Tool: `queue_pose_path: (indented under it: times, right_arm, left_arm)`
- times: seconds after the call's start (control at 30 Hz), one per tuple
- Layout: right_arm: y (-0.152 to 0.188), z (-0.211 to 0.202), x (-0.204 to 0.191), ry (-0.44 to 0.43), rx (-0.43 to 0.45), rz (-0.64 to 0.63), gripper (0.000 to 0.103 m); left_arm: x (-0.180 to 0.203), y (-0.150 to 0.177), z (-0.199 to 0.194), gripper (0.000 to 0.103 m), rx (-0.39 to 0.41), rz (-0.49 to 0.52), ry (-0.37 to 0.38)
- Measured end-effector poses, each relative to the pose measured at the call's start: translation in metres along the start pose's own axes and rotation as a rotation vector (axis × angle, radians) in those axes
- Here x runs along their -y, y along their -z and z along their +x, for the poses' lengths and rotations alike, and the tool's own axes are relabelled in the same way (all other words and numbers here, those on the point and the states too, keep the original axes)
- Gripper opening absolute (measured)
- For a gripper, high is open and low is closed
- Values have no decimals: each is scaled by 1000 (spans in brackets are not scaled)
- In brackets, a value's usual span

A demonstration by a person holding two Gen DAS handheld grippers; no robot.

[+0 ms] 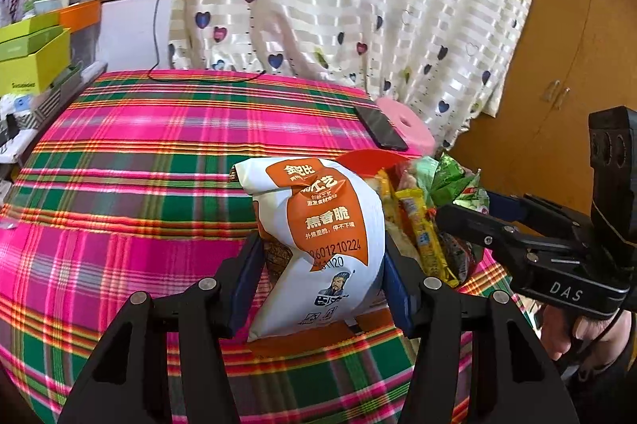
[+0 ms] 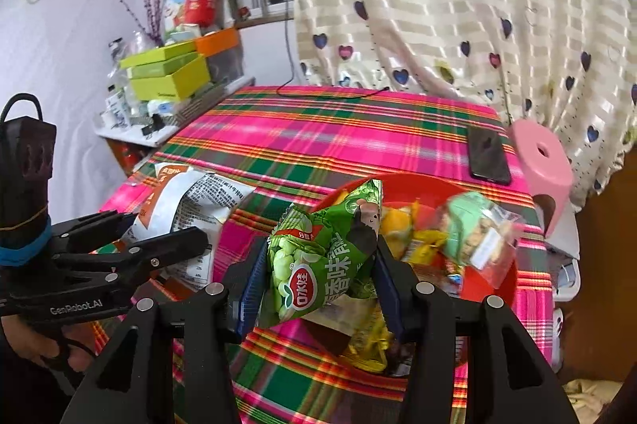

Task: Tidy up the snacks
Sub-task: 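Carry the white-orange bag and green packet over the red basket with both tools, then lower both bags into the basket and open both tools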

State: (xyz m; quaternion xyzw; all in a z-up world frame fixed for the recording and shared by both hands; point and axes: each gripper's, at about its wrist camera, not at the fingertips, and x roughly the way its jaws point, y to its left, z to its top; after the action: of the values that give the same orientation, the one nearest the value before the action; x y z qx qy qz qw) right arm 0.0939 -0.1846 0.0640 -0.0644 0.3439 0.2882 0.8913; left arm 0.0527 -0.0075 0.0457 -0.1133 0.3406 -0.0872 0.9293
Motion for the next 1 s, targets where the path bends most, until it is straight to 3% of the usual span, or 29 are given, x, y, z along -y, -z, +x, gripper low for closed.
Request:
queue_pose_path:
  times: [0.5,1.0]
  right_arm:
    - [19,-16,80,96,6,151,48]
    - [29,9,107,84,-43,217,48]
  left_arm:
    - [34,-13,30,56,-37,60,42]
    - [47,-20,50,56,-63,82,69]
